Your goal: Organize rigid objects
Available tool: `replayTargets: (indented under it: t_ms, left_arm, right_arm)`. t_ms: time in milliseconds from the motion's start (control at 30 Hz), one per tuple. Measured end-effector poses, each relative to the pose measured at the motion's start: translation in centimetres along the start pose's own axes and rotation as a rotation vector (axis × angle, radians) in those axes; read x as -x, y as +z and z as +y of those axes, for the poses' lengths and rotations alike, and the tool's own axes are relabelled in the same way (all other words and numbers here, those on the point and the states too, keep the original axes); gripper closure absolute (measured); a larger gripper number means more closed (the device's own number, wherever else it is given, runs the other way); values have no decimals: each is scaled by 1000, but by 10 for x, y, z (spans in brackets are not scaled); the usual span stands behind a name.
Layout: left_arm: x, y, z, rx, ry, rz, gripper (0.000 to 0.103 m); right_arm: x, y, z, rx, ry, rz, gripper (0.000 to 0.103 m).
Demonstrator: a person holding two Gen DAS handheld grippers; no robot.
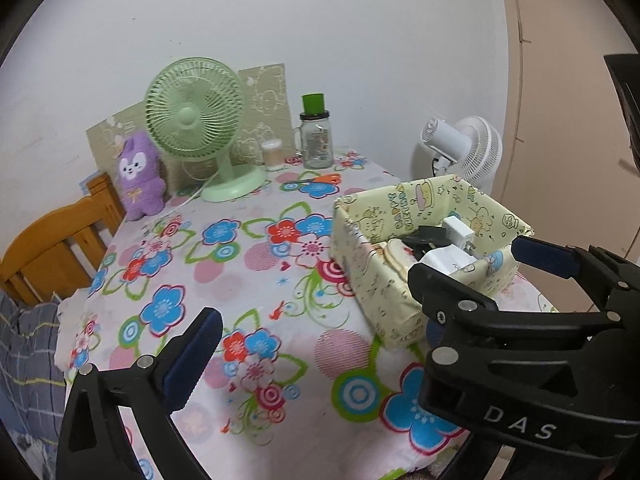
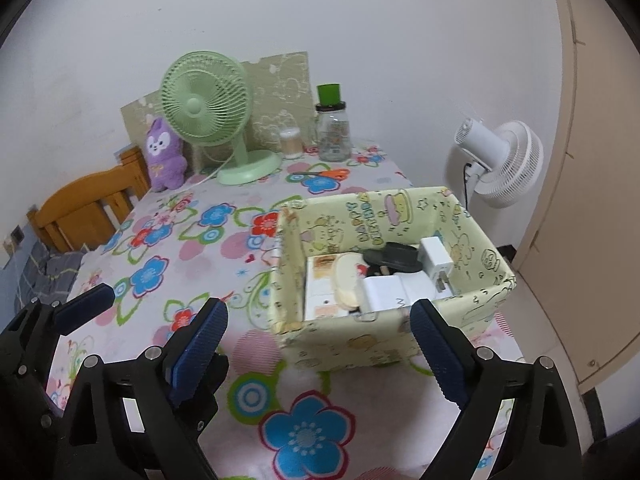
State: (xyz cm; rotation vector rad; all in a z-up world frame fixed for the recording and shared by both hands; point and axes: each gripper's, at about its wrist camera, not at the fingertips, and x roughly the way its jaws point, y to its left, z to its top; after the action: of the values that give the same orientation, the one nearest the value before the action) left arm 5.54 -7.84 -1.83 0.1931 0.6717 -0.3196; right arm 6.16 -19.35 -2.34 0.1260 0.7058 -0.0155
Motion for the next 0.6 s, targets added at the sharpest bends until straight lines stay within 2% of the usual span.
replayTargets:
  t_ms: [233, 600]
  left_arm:
    - [17, -16, 27, 52, 67, -28, 0]
    - [30, -48, 74, 185, 140, -6, 0]
  right_arm:
    - [10, -9, 18, 25, 1, -21, 6]
    - [20, -27, 41, 52, -15, -33, 6]
